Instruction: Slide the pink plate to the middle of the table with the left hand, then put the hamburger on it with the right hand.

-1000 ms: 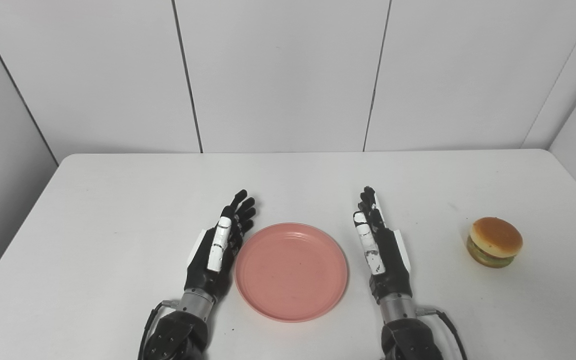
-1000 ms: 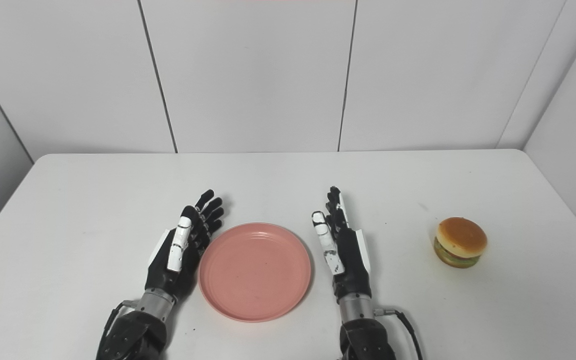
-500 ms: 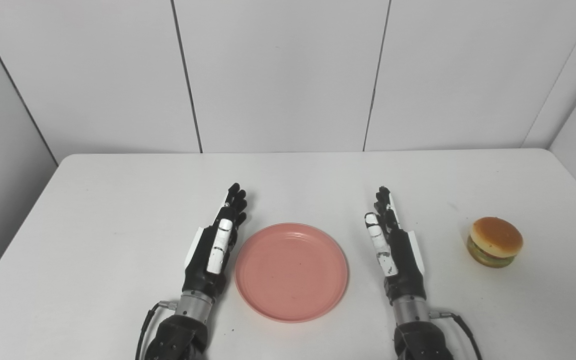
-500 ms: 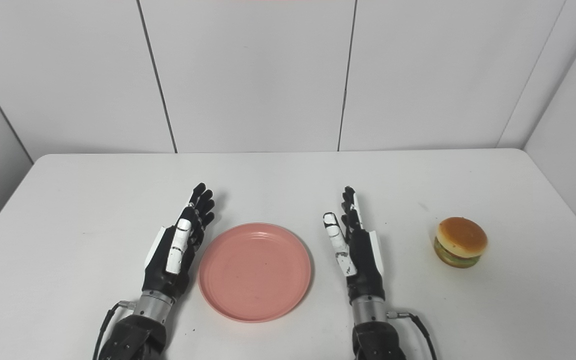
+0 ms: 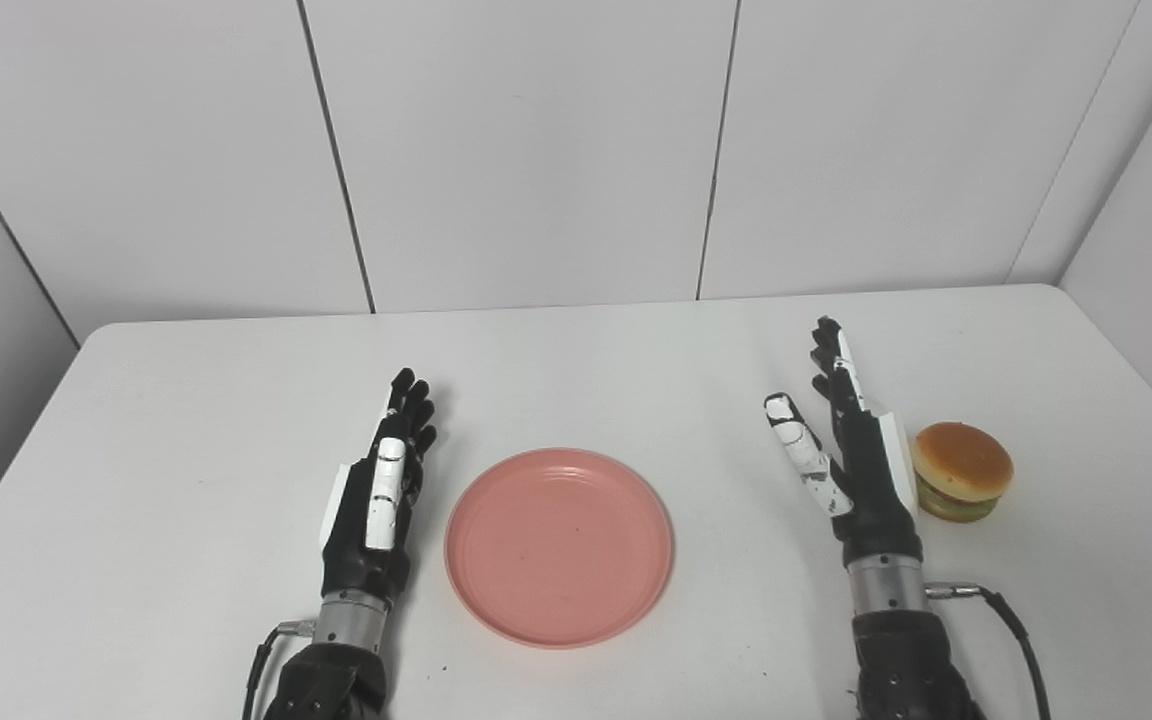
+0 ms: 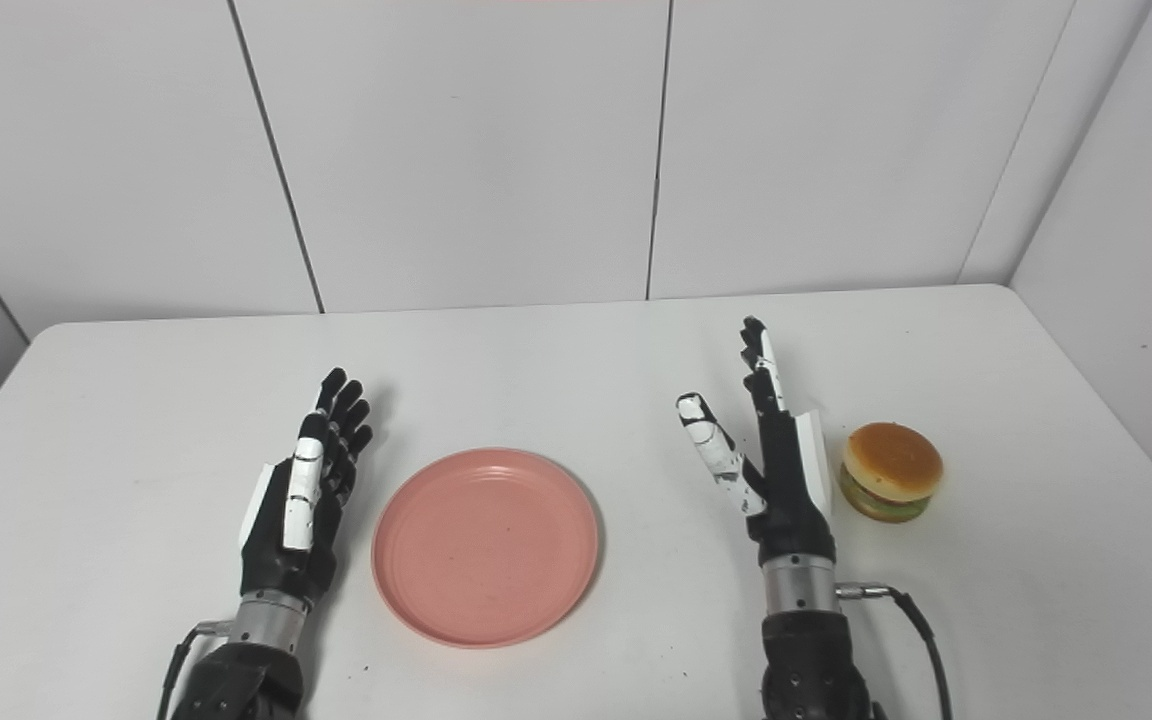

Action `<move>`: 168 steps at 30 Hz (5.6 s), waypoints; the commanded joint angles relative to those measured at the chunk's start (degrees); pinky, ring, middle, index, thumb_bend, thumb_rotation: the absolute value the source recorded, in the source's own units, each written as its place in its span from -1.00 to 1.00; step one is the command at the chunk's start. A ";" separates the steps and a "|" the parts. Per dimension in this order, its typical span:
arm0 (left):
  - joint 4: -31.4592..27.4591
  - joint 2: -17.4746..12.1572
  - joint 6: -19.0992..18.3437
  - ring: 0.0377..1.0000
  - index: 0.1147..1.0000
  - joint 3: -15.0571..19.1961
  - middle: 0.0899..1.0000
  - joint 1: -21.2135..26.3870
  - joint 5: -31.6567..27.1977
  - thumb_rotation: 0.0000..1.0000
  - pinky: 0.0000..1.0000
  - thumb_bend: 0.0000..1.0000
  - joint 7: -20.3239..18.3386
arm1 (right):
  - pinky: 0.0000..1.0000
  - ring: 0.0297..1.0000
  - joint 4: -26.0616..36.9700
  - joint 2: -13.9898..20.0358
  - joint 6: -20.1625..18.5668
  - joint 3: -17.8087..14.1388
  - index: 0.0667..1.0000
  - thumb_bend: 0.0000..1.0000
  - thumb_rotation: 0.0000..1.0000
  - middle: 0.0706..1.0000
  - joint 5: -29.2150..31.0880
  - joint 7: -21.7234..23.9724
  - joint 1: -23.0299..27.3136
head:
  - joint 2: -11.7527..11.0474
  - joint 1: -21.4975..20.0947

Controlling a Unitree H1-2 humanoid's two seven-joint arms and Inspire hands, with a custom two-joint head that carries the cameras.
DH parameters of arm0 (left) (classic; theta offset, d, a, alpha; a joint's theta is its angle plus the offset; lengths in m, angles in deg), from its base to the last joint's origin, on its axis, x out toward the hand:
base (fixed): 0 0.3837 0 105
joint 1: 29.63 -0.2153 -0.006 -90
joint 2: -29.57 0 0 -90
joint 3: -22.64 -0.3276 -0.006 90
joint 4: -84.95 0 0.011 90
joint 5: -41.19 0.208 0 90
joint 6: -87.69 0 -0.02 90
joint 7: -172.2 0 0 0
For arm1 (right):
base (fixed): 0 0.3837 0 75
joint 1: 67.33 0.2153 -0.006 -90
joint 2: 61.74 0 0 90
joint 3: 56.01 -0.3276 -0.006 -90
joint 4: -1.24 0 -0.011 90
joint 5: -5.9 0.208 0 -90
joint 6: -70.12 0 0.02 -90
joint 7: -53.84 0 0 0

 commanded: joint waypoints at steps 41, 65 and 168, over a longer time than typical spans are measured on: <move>1.12 -2.17 -8.96 1.00 1.00 2.41 1.00 -7.51 -5.02 1.00 1.00 0.11 -0.72 | 0.54 0.71 13.29 22.33 -22.36 -3.36 0.81 0.63 0.18 0.76 -24.07 14.70 -1.99 | -1.06 -16.26; -1.31 -2.17 -11.17 1.00 1.00 2.51 1.00 -8.80 -6.27 1.00 1.00 0.19 -1.47 | 0.37 0.65 1.92 24.61 -23.55 0.06 0.81 0.75 -0.04 0.79 -22.96 17.27 0.28 | -0.48 -16.04; -6.95 7.88 -12.29 1.00 1.00 -4.44 1.00 -12.42 8.53 1.00 1.00 0.11 9.07 | -0.61 -0.52 -6.61 4.12 3.85 21.25 -0.10 0.05 -1.00 -0.14 -15.65 8.54 10.32 | 1.43 15.84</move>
